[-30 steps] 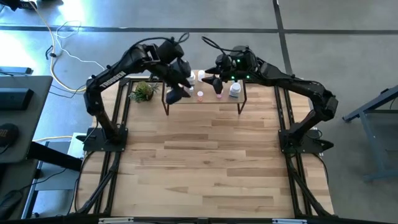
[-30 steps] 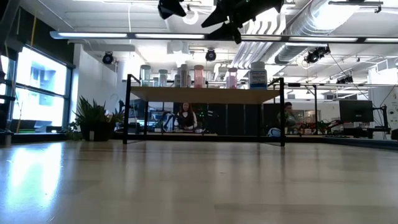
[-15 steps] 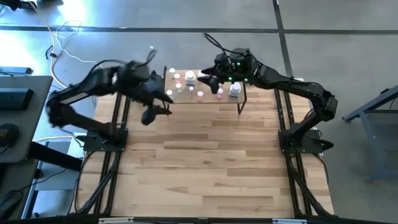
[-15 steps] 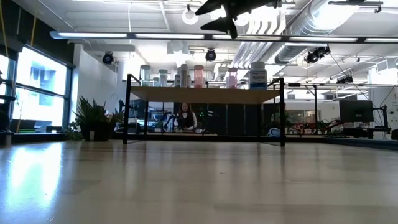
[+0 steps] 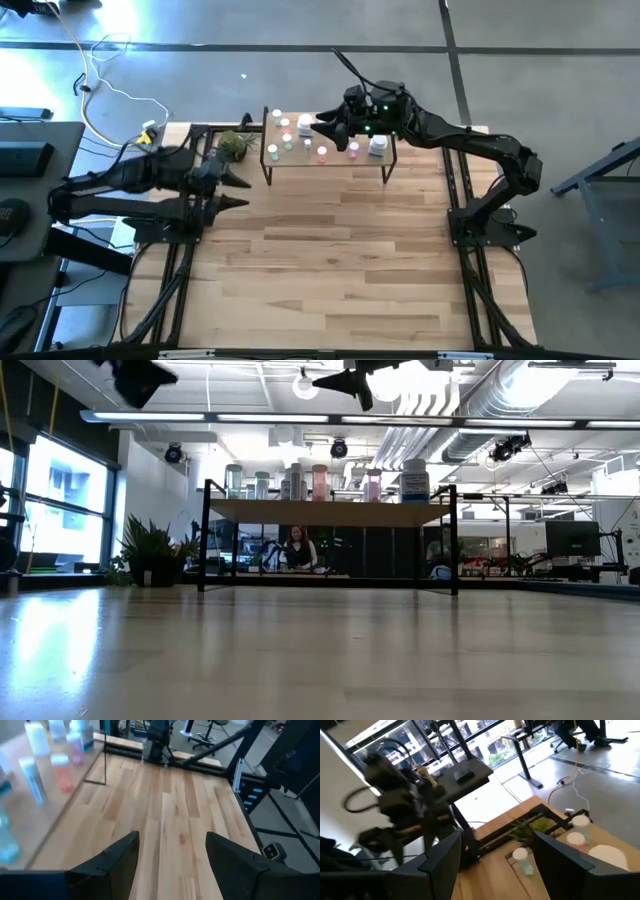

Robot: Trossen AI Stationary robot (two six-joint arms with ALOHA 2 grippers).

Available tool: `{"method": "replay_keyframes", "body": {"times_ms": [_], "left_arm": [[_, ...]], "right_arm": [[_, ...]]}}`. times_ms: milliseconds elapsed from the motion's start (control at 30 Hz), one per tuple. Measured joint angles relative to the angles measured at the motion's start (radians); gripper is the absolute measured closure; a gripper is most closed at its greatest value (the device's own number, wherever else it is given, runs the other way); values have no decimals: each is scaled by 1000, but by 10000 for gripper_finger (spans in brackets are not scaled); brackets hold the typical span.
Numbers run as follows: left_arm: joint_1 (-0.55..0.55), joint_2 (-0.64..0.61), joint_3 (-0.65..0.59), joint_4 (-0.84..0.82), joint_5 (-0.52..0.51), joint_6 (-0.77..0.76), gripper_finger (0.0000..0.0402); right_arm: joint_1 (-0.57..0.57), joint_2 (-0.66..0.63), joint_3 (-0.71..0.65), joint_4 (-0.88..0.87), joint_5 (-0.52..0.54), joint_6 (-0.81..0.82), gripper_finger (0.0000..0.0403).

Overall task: Pick and place medicine bottles onto shelf by color
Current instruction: Return to Home Position

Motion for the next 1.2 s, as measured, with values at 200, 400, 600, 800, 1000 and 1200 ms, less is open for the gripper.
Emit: {"method": "replay_keyframes", "body": {"times_ms": [200, 400, 600, 800, 1000, 1200], "left_arm": [[-21, -192, -247, 155, -55, -82, 181], [-32, -327, -406, 298, -54, -150, 181], [-32, -430, -477, 318, -76, -164, 181], [-32, -535, -558, 340, -113, -166, 181], [-30, -578, -639, 400, -128, -161, 181], [-30, -580, -653, 396, -128, -119, 181]], "right_arm": [[20, -6, 0, -5, 0, 10, 169], [21, -62, 0, -3, 0, 9, 169], [21, -136, 0, -5, 8, 7, 169], [21, -215, 0, -41, 7, 7, 169], [23, -314, 0, -170, -2, -57, 169], [68, -409, -2, -315, 28, -193, 169]]}}
